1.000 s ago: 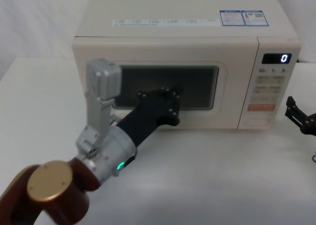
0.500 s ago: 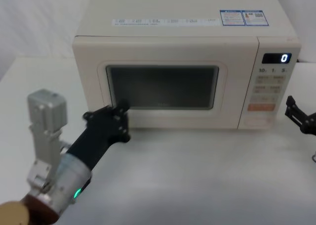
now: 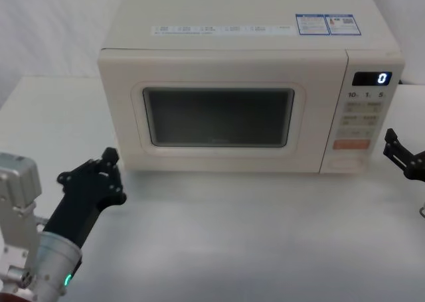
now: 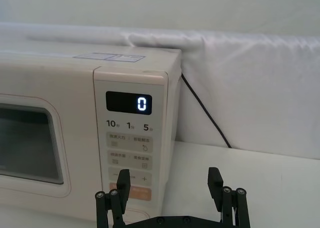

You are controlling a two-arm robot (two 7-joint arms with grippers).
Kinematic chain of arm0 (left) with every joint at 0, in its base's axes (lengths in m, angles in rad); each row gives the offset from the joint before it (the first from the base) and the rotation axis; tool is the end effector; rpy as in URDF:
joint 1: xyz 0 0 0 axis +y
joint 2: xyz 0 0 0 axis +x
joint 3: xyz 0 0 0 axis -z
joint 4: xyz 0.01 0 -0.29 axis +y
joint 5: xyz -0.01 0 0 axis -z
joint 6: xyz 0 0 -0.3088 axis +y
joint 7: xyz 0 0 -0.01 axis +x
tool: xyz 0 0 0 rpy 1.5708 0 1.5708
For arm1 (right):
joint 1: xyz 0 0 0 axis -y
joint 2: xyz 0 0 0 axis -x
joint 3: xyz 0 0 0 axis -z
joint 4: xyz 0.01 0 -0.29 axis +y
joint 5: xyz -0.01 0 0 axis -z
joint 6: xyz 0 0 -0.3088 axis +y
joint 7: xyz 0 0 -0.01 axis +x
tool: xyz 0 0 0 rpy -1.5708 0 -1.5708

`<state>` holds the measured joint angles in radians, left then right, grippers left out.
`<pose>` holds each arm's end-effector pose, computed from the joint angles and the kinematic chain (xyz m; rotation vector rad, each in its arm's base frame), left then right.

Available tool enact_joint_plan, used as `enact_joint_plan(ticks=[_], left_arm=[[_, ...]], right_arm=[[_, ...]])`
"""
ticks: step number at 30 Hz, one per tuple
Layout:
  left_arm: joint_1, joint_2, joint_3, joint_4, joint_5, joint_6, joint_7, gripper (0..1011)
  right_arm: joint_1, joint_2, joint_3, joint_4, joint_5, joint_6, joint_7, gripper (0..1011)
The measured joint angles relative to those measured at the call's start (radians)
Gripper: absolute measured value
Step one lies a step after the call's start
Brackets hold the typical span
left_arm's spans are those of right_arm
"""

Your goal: Press the button to open the microwave door with one hand; close the microwave door with the other hand.

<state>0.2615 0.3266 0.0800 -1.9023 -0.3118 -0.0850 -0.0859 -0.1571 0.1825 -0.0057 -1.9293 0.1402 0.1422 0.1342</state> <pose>0.2530 0.0390 -0.2671 -0.1058 -0.0686 1.3068 0.2795 -0.0323 -0.2327 0.0056 -0.0725 -1.3729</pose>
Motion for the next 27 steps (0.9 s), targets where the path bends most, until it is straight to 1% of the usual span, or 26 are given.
enact_joint_plan(ticks=[1,4,7,8,11,17,23,27], left_arm=[[0.000,0.000,0.000,0.000,0.000,0.000,0.000,0],[0.002,-0.019,-0.021,0.031,0.009,-0.015,0.015,0],[0.000,-0.028,-0.030,0.044,0.020,-0.020,0.025,0],[-0.003,-0.037,-0.037,0.057,0.035,-0.024,0.039,0],[-0.009,-0.050,-0.047,0.077,0.056,-0.024,0.060,0],[-0.019,-0.067,-0.063,0.100,0.081,-0.003,0.073,0],[-0.022,-0.078,-0.069,0.114,0.108,0.019,0.079,0],[-0.023,-0.077,-0.069,0.114,0.108,0.019,0.079,0]], right_arm=[[0.000,0.000,0.000,0.000,0.000,0.000,0.000,1002],[0.000,0.000,0.000,0.000,0.000,0.000,0.000,1002],[0.000,0.000,0.000,0.000,0.000,0.000,0.000,1002],[0.000,0.000,0.000,0.000,0.000,0.000,0.000,1002],[0.000,0.000,0.000,0.000,0.000,0.000,0.000,1002],[0.000,0.000,0.000,0.000,0.000,0.000,0.000,1002],[0.000,0.000,0.000,0.000,0.000,0.000,0.000,1002],[0.000,0.000,0.000,0.000,0.000,0.000,0.000,1002]])
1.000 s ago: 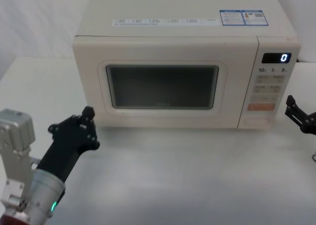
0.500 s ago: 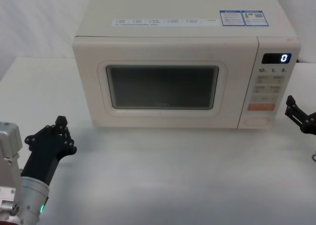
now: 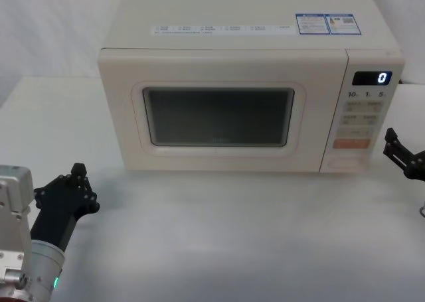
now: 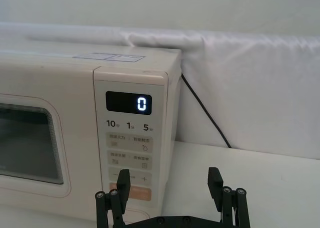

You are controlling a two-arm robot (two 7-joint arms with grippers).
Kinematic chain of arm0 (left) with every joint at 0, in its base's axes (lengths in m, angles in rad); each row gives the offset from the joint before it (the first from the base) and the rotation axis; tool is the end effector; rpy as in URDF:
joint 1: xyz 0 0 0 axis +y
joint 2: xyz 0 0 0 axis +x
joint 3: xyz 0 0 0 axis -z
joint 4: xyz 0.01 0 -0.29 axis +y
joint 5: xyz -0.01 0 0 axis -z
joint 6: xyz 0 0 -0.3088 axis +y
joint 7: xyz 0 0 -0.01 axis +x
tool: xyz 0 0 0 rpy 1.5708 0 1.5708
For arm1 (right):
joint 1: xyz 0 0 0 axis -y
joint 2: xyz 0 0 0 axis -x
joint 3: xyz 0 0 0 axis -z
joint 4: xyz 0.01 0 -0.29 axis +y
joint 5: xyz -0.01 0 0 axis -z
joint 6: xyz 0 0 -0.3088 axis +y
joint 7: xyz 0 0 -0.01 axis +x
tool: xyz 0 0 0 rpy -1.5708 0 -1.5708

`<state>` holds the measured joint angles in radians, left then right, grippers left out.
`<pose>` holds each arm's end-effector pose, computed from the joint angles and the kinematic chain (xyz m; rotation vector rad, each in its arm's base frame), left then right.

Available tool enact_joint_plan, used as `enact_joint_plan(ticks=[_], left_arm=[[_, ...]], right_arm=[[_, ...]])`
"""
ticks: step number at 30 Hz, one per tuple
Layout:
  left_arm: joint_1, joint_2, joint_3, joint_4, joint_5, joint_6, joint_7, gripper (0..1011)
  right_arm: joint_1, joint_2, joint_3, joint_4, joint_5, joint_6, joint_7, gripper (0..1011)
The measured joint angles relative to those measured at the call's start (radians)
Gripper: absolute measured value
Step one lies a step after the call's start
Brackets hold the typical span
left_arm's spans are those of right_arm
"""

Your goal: Press the button to open the microwave door with one hand; close the microwave door with the other hand.

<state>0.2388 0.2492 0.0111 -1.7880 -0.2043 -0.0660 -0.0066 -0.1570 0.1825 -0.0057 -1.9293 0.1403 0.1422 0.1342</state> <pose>0.2611 0.0535 -0.2943 -0.0018 -0.0547 1.4984 0.2795 -0.0323 -0.2326 0.0058 -0.0725 -1.3729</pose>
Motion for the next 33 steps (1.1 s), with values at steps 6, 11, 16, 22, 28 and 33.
enact_joint_plan(ticks=[6,11,16,22,28,33], left_arm=[[-0.001,0.002,0.002,-0.002,-0.003,-0.001,-0.001,0],[-0.001,0.003,0.003,-0.003,-0.006,-0.002,-0.002,127],[-0.001,0.003,0.003,-0.004,-0.008,-0.003,-0.003,273],[-0.001,0.004,0.004,-0.005,-0.009,-0.003,-0.004,437],[-0.001,0.004,0.004,-0.005,-0.010,-0.004,-0.004,658],[-0.001,0.004,0.004,-0.006,-0.010,-0.004,-0.005,816]], right_arm=[[0.000,0.000,0.000,0.000,0.000,0.000,0.000,1002],[0.000,0.000,0.000,0.000,0.000,0.000,0.000,1002],[0.000,0.000,0.000,0.000,0.000,0.000,0.000,1002],[0.000,0.000,0.000,0.000,0.000,0.000,0.000,1002],[0.000,0.000,0.000,0.000,0.000,0.000,0.000,1002],[0.000,0.000,0.000,0.000,0.000,0.000,0.000,1002]])
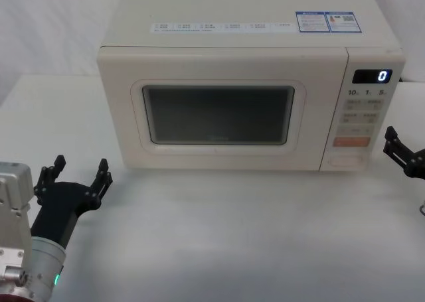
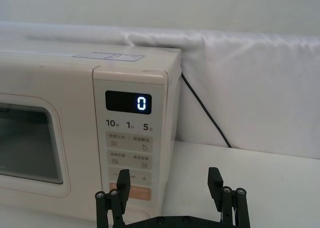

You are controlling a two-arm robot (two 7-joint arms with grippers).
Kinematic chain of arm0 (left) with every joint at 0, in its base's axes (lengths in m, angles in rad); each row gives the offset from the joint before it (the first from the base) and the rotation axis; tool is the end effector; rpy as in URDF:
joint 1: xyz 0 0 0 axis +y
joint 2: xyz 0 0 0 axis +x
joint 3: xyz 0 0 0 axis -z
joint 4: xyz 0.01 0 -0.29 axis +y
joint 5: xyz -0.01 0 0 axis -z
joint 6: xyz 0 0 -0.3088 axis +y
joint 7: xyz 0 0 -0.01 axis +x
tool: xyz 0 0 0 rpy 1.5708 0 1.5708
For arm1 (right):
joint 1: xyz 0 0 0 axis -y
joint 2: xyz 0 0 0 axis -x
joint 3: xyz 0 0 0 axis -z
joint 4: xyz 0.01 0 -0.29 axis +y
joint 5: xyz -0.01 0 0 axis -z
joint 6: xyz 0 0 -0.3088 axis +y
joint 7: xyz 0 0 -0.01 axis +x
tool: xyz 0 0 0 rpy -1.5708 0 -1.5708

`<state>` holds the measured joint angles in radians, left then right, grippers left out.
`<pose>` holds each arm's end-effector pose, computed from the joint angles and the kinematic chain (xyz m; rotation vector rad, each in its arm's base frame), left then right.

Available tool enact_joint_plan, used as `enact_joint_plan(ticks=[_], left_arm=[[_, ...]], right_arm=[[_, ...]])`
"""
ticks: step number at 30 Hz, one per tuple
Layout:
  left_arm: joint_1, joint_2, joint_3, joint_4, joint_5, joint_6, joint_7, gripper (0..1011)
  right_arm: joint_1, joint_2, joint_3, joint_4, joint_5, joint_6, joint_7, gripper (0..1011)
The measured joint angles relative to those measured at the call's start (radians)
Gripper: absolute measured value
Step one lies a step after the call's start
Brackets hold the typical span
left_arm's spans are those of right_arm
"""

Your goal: Press the button to open the microwave door with one hand; close the microwave door with the other hand.

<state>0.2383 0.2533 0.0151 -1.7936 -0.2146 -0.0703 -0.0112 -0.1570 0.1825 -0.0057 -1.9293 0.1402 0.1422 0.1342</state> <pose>0.2613 0.0527 -0.2925 -0.0146 -0.0556 1.4882 0.2795 -0.0323 -0.2326 0.0057 -0.0726 -1.3729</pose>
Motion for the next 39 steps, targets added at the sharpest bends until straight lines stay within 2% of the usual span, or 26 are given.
enact_joint_plan(ticks=[8,39], left_arm=[[0.000,0.000,0.000,0.000,0.000,0.000,0.000,1001],[0.000,0.000,0.000,0.000,0.000,0.000,0.000,1001]], right_arm=[[0.000,0.000,0.000,0.000,0.000,0.000,0.000,1002],[0.000,0.000,0.000,0.000,0.000,0.000,0.000,1002]])
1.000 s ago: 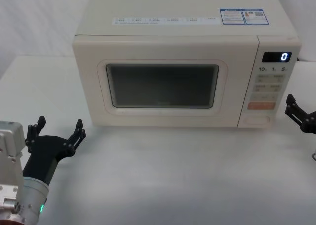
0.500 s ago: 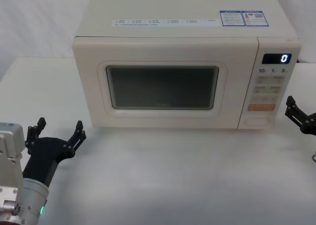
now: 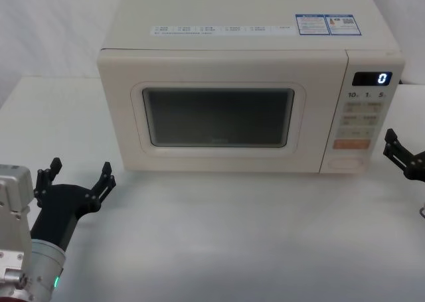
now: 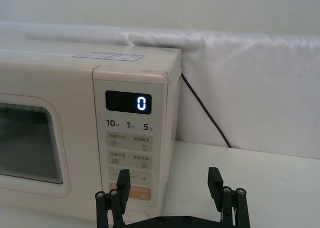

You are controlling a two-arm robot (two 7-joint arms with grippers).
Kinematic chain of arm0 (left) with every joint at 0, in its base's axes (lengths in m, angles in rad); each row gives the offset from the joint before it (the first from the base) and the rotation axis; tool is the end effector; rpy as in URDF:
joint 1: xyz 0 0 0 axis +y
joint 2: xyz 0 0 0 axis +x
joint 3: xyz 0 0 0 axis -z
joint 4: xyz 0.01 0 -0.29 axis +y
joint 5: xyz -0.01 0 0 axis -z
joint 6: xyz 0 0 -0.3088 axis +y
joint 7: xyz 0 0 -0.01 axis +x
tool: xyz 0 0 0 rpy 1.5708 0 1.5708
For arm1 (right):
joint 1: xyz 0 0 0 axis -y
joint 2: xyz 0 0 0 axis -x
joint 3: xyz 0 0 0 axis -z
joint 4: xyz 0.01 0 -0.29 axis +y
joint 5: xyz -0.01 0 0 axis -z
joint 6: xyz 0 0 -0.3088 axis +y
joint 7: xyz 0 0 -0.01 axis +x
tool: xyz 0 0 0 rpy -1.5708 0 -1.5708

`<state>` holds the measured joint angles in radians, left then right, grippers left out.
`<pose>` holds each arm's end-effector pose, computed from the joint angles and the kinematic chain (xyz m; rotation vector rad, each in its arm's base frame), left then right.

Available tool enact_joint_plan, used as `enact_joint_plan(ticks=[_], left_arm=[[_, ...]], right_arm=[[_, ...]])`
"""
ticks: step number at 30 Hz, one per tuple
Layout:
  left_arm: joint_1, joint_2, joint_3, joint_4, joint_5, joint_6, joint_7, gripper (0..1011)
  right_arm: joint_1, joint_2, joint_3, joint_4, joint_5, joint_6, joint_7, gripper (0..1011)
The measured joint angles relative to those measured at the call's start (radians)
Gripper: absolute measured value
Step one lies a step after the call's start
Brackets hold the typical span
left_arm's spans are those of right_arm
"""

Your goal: Press the button to open the microwave door with one hand; close the microwave door with the other hand.

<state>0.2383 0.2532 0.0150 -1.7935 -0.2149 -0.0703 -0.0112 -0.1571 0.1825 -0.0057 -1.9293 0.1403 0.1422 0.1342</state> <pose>0.2613 0.0527 -0.2925 -0.0148 -0.0553 1.4883 0.2795 -0.0323 -0.2327 0.0057 -0.0724 -1.3729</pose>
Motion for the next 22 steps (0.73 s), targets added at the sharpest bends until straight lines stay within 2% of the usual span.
enact_joint_plan(ticks=[22], left_arm=[[0.000,0.000,0.000,0.000,0.000,0.000,0.000,1001]], right_arm=[[0.000,0.000,0.000,0.000,0.000,0.000,0.000,1002]])
